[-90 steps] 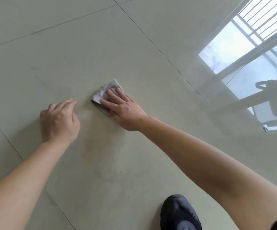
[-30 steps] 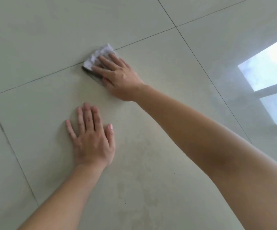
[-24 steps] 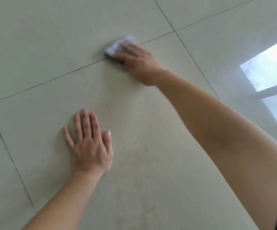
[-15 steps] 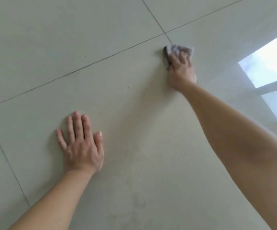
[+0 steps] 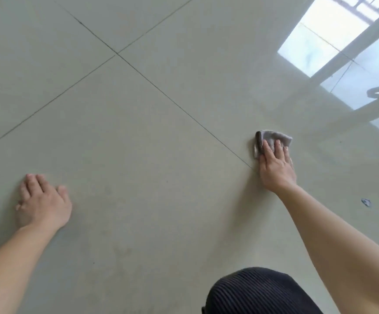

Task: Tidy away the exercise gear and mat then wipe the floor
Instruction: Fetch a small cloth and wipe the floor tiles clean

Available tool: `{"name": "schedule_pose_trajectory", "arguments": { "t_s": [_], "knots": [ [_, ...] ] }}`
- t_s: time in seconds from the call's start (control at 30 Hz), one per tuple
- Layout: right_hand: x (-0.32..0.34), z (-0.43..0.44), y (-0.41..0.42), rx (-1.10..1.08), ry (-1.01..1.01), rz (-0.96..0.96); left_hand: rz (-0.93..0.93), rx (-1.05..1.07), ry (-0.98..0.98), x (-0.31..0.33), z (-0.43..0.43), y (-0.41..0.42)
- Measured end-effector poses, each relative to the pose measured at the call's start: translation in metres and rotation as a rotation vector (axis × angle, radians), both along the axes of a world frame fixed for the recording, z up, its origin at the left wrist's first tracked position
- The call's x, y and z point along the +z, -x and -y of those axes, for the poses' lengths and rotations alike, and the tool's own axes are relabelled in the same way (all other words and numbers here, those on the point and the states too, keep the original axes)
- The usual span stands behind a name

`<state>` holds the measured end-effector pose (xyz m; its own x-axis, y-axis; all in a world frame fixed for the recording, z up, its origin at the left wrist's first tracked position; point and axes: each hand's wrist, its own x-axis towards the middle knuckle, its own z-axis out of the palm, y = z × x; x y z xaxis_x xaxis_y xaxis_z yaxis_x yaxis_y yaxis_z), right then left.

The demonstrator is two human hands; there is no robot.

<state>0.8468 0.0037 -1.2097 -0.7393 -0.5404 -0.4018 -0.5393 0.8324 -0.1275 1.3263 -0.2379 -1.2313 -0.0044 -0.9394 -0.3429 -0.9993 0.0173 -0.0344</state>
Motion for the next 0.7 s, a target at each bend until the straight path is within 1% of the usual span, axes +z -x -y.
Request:
{"name": "schedule_pose_trajectory", "arguments": {
  "t_s": [0.03, 0.1, 0.2, 0.23, 0.33, 0.4, 0.43, 0.5, 0.6, 0.67, 0.7],
  "knots": [
    [-0.003, -0.003, -0.004, -0.015, -0.002, 0.004, 0.010, -0.031, -0.026, 0.008, -0.006, 0.020],
    [-0.005, 0.000, -0.024, 0.023, 0.010, 0.017, 0.025, -0.132, -0.119, 0.022, -0.030, 0.075],
    [0.001, -0.001, -0.067, 0.222, 0.008, 0.069, -0.025, -0.231, -0.263, 0.049, -0.066, 0.169],
    [0.004, -0.005, -0.078, 0.310, -0.003, 0.085, -0.039, -0.321, -0.284, 0.059, -0.072, 0.194],
    [0.009, -0.017, -0.070, 0.513, 0.014, 0.126, -0.050, -0.656, -0.251, 0.101, -0.070, 0.259],
    [0.009, -0.020, -0.039, 0.572, 0.023, 0.121, -0.036, -0.787, -0.196, 0.130, -0.054, 0.289],
    [0.010, -0.021, -0.022, 0.565, 0.013, 0.106, -0.029, -0.827, -0.176, 0.143, -0.043, 0.298],
    [0.011, -0.018, 0.010, 0.448, -0.007, 0.085, -0.009, -0.887, -0.137, 0.166, -0.017, 0.306],
    [0.007, -0.006, 0.051, 0.169, -0.031, 0.071, 0.038, -0.960, -0.116, 0.180, 0.030, 0.307],
    [0.002, 0.009, 0.069, -0.047, -0.047, 0.087, 0.075, -0.953, -0.139, 0.173, 0.056, 0.304],
    [0.000, 0.020, 0.071, -0.121, -0.059, 0.074, 0.083, -0.933, -0.154, 0.164, 0.066, 0.301]
  ]
}}
